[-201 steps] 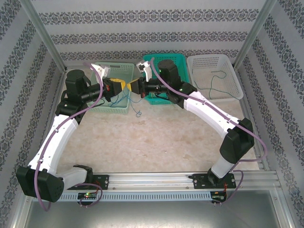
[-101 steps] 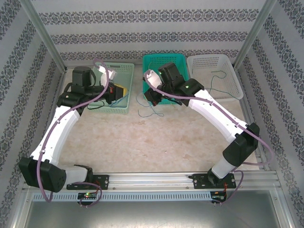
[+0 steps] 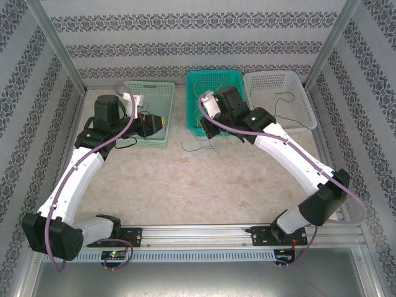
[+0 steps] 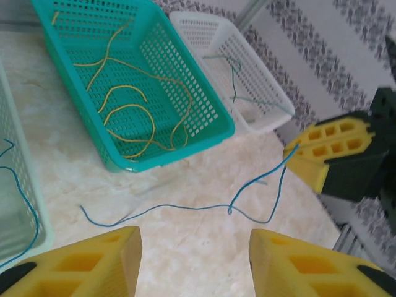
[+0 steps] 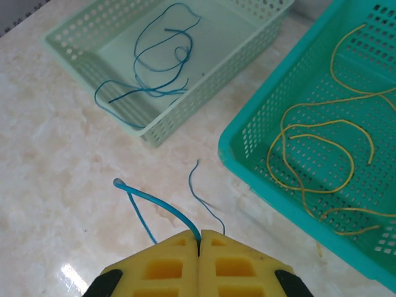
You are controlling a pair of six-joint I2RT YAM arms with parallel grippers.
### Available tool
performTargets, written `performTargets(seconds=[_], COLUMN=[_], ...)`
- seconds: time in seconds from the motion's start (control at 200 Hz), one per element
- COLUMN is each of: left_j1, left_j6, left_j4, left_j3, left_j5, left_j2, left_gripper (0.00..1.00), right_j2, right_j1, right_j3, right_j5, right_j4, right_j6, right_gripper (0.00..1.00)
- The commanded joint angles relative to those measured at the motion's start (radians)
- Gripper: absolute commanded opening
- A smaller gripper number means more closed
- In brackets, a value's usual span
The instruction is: Untangle the cables
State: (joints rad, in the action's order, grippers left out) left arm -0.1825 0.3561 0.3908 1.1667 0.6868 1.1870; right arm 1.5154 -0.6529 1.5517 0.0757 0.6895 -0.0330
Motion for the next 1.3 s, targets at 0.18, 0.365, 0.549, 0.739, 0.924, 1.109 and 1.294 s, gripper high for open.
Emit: performTargets(seconds=[0.18, 0.365, 0.549, 0.739, 0.924, 1.109, 1.294], left_j1=[-0.004, 0.005, 0.003, -0.027, -0.040, -0.067, -0.081], left_j6=[0.637, 0.871, 1.190, 1.299, 1.370, 1.457, 1.498], left_j4=[-0.332, -0.468, -0.809, -0.898, -0.974, -1.085, -1.116], left_j3=[-0.101, -0.192, -0.338, -0.346, -0.343, -0.343, -0.339], left_j5=[0.022, -0.050, -0.054, -0.053, -0.059, -0.041, -0.033], left_j2=[0.018, -0.029, -0.015, 0.004, 0.037, 0.102, 0.110], left_gripper=[0.69, 0.85, 0.91, 0.94, 0.95, 0.94, 0.92], right_j2=[-0.005, -0.004, -0.007, 0.012, 0.053, 0.102, 0.166], right_j1=[-0.045, -0.066, -0.084, -0.136, -0.192, -0.241, -0.278], right_j3=[-0.021, -0.048, -0.079, -0.093, -0.084, -0.047, 0.008], right_j5=[-0.239, -0.373, -0.441, -0.485, -0.548, -0.639, -0.752], right_j4=[-0.070, -0.131, -0.235, -0.335, -0.411, -0.458, -0.477], right_j6=[-0.031, -0.017, -0.031, -0.012, 0.015, 0.069, 0.139], right_gripper=[0.00, 0.00, 0.00, 0.00, 0.00, 0.00, 0.00])
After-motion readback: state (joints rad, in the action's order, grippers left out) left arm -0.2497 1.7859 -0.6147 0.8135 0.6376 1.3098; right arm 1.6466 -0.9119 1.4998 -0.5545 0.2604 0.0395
